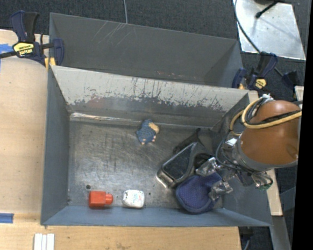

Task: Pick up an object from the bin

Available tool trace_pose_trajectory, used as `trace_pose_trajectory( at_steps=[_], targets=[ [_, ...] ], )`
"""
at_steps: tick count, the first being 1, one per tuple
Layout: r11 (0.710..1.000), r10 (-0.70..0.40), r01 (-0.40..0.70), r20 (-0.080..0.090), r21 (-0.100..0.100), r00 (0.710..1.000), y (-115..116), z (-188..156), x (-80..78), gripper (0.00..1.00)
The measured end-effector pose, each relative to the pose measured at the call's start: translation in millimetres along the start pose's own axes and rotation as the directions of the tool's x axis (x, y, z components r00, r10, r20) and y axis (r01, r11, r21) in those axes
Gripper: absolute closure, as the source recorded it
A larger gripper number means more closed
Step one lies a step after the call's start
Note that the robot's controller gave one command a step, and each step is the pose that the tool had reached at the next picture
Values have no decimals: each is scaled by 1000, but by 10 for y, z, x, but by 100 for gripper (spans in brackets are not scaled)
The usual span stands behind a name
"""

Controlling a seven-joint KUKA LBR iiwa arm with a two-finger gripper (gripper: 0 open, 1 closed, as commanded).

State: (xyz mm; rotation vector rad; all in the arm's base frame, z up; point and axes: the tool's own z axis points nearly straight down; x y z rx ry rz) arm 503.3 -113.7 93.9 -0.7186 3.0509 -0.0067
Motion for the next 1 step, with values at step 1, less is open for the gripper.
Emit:
trace_pose_trajectory(
  at_steps=[1],
  targets=[
    [1000,-11,11,5,2,1000,-30,-1231,-176,100]
  ],
)
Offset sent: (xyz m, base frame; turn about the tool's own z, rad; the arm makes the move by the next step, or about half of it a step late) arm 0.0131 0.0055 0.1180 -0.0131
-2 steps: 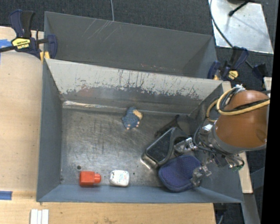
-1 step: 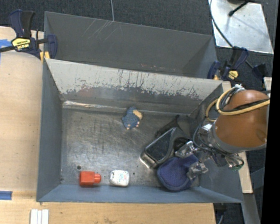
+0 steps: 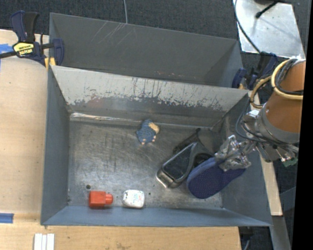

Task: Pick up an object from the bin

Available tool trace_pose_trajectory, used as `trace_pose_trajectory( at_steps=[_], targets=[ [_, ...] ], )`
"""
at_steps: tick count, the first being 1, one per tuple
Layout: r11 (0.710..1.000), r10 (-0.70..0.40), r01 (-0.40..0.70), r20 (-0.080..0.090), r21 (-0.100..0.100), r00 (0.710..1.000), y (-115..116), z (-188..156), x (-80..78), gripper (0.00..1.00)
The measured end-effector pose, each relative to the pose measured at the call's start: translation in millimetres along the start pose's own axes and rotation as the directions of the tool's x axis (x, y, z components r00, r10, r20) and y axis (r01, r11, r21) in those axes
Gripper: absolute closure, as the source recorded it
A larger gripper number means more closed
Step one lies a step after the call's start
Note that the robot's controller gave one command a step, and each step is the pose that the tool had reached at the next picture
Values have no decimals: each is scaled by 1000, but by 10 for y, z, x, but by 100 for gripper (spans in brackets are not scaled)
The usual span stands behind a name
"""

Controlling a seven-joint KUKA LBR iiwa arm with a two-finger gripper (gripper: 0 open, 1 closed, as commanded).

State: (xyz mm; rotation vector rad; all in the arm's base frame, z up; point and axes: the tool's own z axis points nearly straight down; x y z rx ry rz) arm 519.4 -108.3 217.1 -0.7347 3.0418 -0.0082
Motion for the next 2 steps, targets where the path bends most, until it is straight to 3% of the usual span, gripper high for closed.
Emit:
trace_pose_trajectory(
  at_steps=[1,2],
  targets=[
    [998,-57,57,-6,-4,998,-322,14,254,100],
    [998,-58,58,-6,-5,998,-310,15,245,100]
  ],
)
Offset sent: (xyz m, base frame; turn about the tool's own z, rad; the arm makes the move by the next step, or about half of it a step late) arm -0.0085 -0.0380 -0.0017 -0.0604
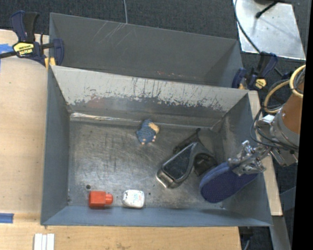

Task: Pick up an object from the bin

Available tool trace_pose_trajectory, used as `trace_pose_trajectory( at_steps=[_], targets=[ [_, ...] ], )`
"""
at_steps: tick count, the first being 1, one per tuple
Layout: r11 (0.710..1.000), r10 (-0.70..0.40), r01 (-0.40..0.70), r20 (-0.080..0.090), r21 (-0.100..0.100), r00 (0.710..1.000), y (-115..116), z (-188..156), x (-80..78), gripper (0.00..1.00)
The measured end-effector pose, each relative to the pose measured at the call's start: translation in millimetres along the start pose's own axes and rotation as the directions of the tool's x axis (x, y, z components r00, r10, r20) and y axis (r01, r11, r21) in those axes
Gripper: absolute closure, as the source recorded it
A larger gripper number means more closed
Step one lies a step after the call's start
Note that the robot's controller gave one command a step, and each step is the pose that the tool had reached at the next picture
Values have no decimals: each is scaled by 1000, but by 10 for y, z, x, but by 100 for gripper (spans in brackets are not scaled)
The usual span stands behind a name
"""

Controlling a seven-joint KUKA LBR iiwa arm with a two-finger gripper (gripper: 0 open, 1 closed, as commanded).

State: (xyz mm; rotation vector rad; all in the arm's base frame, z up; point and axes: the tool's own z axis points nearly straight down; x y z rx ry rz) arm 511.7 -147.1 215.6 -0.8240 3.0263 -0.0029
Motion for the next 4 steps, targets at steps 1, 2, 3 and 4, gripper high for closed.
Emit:
trace_pose_trajectory(
  at_steps=[1,2,3,4],
  targets=[
    [996,91,-91,-2,-3,996,145,1043,25,100],
    [996,88,-88,12,1,996,140,990,-22,0],
    [982,-190,190,16,22,982,356,1323,-168,0],
    [998,-60,59,15,25,998,768,1283,-353,0]
  ],
)
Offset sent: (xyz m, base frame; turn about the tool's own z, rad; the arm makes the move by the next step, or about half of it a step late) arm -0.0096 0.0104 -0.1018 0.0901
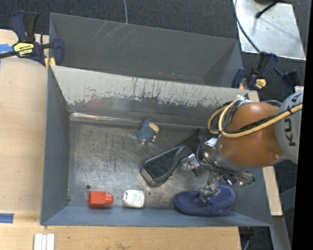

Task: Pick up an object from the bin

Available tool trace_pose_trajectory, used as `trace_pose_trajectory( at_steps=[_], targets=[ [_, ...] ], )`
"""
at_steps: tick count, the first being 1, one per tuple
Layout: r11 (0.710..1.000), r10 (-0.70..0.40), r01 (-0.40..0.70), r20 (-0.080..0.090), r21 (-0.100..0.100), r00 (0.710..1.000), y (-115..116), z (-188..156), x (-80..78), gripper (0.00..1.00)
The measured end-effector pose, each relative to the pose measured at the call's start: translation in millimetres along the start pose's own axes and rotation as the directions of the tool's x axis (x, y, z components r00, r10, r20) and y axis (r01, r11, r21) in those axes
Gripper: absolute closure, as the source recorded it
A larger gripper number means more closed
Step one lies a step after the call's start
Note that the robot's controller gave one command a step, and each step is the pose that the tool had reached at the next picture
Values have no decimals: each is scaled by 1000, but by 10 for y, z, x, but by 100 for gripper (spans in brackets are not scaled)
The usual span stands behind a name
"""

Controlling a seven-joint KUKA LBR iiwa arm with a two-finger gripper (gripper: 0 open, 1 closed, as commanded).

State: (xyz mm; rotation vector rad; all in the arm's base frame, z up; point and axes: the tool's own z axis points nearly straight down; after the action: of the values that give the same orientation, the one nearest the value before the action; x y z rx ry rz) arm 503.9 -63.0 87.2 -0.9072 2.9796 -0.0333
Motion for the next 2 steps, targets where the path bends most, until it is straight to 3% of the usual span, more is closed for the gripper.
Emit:
trace_pose_trajectory(
  at_steps=[1,2],
  targets=[
    [993,119,-119,6,6,993,570,28,-363,0],
    [943,334,-334,0,1,943,851,48,-576,0]
  ],
)
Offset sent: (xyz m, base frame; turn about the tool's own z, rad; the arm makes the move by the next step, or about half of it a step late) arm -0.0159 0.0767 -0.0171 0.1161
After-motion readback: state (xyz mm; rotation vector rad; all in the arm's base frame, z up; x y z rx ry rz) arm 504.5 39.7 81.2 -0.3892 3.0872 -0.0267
